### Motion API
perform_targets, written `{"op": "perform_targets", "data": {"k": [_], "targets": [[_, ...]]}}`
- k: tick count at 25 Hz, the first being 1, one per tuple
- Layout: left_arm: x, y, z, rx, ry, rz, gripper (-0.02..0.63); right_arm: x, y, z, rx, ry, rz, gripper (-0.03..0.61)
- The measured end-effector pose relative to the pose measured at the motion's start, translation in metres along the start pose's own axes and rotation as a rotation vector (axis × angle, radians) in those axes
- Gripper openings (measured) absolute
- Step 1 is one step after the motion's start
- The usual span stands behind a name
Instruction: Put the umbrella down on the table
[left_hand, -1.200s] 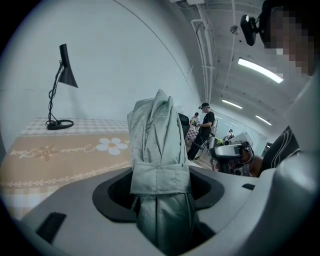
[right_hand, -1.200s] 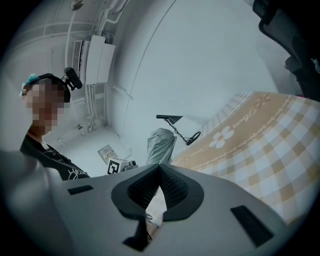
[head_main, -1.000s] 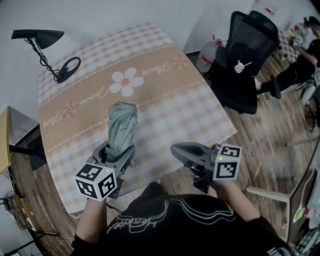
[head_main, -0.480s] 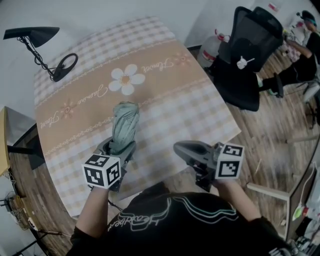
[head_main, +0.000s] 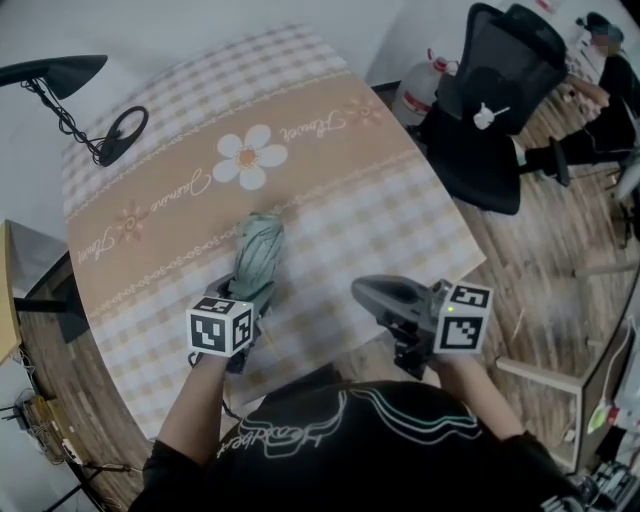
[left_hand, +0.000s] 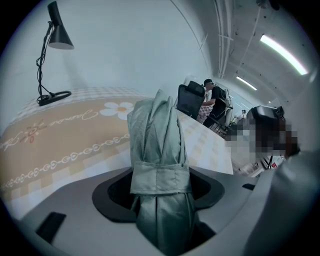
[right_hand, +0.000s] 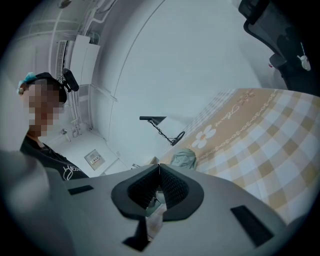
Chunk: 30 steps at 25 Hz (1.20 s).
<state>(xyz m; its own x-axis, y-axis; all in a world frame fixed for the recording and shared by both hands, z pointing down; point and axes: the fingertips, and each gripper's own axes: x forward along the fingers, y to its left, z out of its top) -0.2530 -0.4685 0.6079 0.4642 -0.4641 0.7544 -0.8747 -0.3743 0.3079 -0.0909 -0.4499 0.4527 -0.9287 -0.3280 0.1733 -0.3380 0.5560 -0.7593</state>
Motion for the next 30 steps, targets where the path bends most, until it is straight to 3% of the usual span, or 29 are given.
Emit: {"op": "perform_targets", "data": {"k": [6,15,18,24,27,30], "targets": [[0.018,0.006,-0.017,0.008,0.085,0.036,0.27,-0.002,-0.003,0.005,0.008,-0.011,-0.013,0.012],[0.028,0.009,-0.028,0.108,0.177,0.169,0.278,-0.003,0.0,0.008,0.008,-0.024,-0.004,0.012],[0.03,0.009,-0.027,0.135,0.168,0.191,0.282,-0.006,0.0,0.005,0.007,-0.023,-0.003,0.012],[0.028,0.006,-0.028,0.111,0.17,0.182,0.284,-0.01,0.004,-0.006,0.015,-0.012,0.008,0.012],[0.025,0.002,-0.021,0.074,0.125,0.149,0.328,-0.016,0.004,-0.01,0.018,-0.012,0.006,0.012],[0.011,0.002,-0.01,0.043,0.059,0.132,0.333,-0.022,0.004,-0.013,0.017,-0.015,0.005,0.012]]}}
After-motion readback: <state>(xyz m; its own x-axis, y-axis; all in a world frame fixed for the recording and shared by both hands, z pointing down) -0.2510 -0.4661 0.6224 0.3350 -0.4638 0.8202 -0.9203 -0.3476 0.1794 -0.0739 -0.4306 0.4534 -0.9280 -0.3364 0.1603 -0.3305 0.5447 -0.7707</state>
